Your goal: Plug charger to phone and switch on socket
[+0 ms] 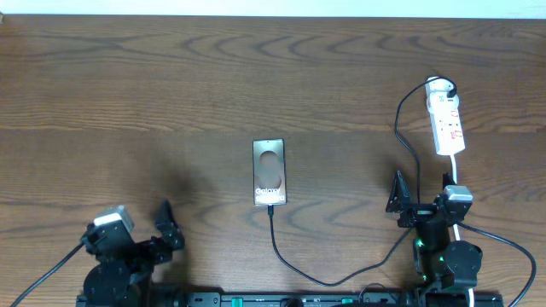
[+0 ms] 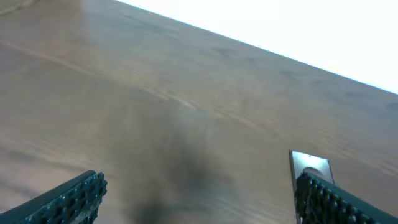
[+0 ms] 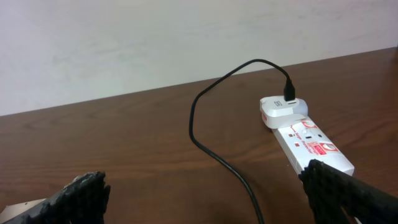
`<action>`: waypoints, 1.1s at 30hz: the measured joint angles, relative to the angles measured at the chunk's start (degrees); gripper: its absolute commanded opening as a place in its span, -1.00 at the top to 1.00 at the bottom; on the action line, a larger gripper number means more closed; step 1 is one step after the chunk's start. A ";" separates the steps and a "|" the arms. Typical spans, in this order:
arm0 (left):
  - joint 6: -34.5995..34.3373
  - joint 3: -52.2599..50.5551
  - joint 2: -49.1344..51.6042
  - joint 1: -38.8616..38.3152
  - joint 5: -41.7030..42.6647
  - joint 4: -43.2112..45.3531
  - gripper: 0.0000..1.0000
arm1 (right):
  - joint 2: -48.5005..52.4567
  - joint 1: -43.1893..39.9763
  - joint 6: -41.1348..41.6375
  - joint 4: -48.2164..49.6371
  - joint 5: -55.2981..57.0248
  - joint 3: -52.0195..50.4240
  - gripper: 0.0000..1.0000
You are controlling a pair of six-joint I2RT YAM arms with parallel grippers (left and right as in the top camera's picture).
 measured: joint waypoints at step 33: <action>3.85 -29.00 -1.11 0.04 1.55 43.25 -0.98 | -0.02 0.00 0.00 0.00 0.04 0.00 -0.99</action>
